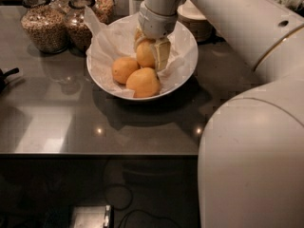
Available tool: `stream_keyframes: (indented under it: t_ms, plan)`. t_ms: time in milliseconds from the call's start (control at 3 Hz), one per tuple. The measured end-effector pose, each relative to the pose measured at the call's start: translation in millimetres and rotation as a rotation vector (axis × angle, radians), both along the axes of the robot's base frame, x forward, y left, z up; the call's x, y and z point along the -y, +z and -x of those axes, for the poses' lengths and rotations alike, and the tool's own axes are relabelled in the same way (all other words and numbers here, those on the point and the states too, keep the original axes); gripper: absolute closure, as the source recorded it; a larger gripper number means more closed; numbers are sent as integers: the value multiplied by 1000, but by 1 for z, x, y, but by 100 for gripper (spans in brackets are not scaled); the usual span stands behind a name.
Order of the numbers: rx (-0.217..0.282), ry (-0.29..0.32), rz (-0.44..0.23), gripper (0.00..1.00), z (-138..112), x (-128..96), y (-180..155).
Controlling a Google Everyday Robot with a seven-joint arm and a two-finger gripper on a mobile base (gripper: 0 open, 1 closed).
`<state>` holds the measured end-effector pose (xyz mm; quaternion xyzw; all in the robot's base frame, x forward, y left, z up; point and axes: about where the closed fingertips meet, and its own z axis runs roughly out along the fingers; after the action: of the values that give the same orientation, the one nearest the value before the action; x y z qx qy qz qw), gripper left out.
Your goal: Pick orange from white bowl
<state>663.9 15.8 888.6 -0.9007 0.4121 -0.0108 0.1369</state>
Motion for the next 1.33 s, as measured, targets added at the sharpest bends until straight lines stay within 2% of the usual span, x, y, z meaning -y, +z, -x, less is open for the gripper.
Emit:
stream_keyframes:
  t_ms: [333,667,1000,1333]
  plan:
    - [70,0,-60,100,10,3,40]
    - [81,63,-195,100,16,4,59]
    - [70,174,-389,100,38,2,71]
    - [59,195,-441,100,47,-2,78]
